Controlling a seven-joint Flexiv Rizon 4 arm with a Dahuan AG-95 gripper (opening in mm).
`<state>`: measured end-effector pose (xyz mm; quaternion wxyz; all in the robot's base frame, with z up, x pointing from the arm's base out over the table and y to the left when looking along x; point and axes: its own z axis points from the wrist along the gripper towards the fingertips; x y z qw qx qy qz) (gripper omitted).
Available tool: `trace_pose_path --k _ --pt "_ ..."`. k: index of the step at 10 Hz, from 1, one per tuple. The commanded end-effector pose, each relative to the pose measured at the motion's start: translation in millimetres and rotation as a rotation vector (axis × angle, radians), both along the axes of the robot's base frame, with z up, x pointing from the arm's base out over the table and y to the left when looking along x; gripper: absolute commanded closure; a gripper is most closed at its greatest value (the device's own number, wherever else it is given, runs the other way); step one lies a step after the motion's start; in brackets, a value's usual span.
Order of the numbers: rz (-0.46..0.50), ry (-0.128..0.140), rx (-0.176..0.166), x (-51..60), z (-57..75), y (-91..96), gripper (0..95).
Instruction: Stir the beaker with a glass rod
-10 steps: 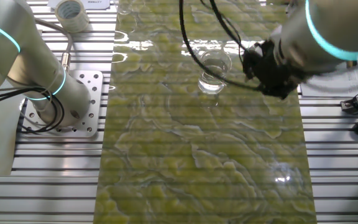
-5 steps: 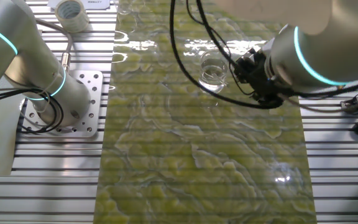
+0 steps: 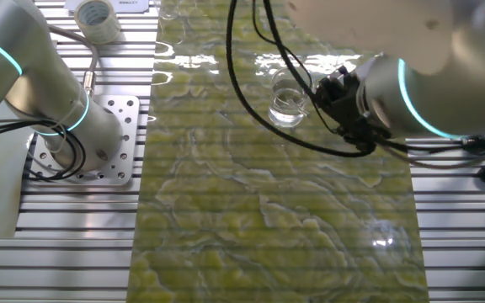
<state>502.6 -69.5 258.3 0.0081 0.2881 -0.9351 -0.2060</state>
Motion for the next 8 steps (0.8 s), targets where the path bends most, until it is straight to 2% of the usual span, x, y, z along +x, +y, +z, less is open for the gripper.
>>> trace_pose_path --k 1,4,8 --pt "-0.009 0.017 0.02 -2.6 -0.5 0.6 57.0" --pt "-0.02 0.029 0.041 -9.0 -5.6 0.0 57.0" --pt "-0.045 0.045 0.04 -13.3 -9.1 5.8 57.0"
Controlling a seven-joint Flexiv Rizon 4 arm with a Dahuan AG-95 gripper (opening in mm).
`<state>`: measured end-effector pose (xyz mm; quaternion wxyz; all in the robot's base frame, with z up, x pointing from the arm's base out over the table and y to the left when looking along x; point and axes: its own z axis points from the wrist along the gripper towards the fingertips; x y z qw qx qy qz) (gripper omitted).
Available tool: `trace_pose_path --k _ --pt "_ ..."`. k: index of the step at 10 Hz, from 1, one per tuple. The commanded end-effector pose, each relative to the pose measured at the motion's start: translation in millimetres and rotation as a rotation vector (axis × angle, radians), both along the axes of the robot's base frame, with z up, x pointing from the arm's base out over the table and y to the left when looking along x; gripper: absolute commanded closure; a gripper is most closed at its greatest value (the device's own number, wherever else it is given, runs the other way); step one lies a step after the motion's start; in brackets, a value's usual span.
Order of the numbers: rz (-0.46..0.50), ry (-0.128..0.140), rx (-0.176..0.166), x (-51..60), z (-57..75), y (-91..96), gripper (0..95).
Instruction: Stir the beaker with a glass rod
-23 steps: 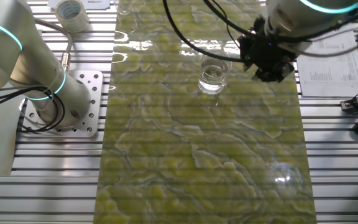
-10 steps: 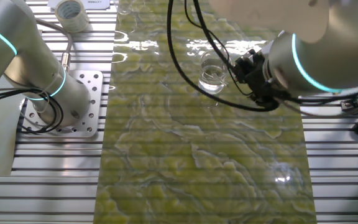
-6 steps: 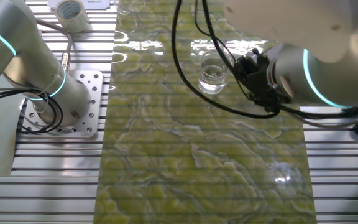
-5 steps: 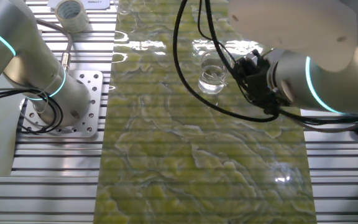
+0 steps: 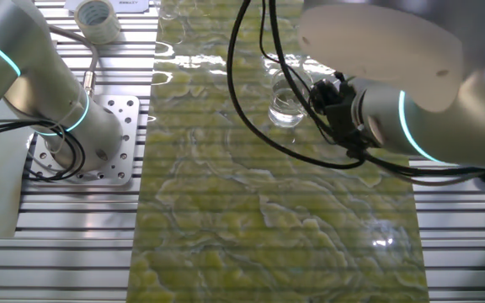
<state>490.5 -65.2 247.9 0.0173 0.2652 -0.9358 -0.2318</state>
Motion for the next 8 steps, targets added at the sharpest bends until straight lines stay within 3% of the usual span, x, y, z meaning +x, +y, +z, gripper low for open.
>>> trace_pose_path --k 1,6,8 --pt "-0.008 0.008 -0.005 -1.5 2.4 3.7 57.0" --pt "-0.018 0.014 -0.007 -9.1 -5.2 7.6 57.0" --pt "-0.055 0.031 -0.013 -15.3 -6.5 7.8 57.0"
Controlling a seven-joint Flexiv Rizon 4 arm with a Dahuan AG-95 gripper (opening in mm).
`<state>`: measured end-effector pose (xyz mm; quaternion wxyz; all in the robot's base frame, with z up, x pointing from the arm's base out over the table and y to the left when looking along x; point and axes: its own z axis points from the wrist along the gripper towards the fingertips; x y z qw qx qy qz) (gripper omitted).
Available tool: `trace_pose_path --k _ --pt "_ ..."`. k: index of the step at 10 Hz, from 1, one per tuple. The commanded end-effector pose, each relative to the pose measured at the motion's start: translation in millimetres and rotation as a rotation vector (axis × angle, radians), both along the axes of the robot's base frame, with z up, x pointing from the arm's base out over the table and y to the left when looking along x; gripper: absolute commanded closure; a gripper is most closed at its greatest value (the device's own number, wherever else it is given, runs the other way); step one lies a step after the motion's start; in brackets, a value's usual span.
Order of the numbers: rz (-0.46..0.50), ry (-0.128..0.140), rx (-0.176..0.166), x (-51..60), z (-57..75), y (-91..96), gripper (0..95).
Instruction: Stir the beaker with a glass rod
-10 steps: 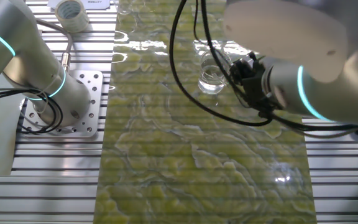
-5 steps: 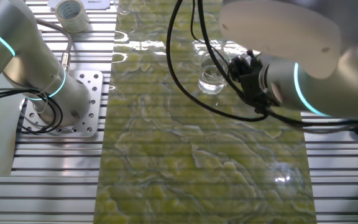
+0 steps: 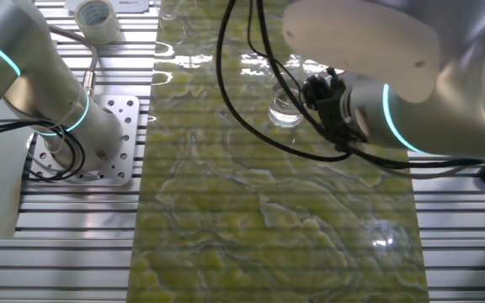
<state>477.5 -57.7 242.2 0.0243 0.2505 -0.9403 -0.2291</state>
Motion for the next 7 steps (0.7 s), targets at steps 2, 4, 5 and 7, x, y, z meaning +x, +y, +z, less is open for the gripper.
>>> trace_pose_path --k 2,4,5,7 --pt "-0.047 0.017 -0.002 -6.3 -2.5 0.1 76.0" --pt "-0.065 0.025 -0.008 -7.3 -3.2 0.1 76.0" --pt "-0.062 0.023 0.0 -8.5 -4.1 0.1 76.0" --pt "-0.061 0.023 0.032 -13.1 -7.1 -0.3 76.0"
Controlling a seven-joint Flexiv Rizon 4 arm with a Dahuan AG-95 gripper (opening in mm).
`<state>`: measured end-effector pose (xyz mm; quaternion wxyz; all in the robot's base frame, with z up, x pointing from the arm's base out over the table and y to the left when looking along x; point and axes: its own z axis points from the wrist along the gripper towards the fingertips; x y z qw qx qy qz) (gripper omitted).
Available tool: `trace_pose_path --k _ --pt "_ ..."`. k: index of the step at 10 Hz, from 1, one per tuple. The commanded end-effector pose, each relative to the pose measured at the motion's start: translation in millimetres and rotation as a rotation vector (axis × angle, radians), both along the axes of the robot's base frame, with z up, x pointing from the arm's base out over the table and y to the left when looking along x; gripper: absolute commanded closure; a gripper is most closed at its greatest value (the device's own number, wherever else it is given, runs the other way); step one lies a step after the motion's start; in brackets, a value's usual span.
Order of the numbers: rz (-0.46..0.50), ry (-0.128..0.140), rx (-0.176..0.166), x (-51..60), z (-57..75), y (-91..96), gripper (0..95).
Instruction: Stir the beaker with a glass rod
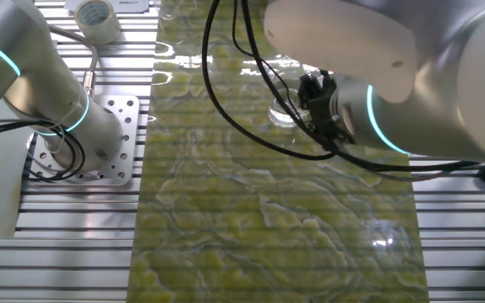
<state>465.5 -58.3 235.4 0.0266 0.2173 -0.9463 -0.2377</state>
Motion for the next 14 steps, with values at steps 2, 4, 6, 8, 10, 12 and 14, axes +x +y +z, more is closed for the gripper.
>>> trace_pose_path --k 2,4,6,8,10,12,14 --pt "0.002 -0.004 0.024 -3.4 -2.3 0.6 76.0" --pt "0.003 -0.014 0.033 -2.5 -3.1 1.5 76.0" --pt "-0.001 -0.017 0.037 -1.4 -4.1 2.7 76.0" --pt "-0.004 -0.017 0.039 0.5 -6.2 4.4 76.0" --pt "-0.003 -0.018 0.043 1.3 -7.4 4.5 76.0" --pt "-0.001 -0.02 0.047 1.1 -7.6 4.5 76.0" --pt "-0.014 -0.028 0.058 1.0 -7.8 4.4 76.0"
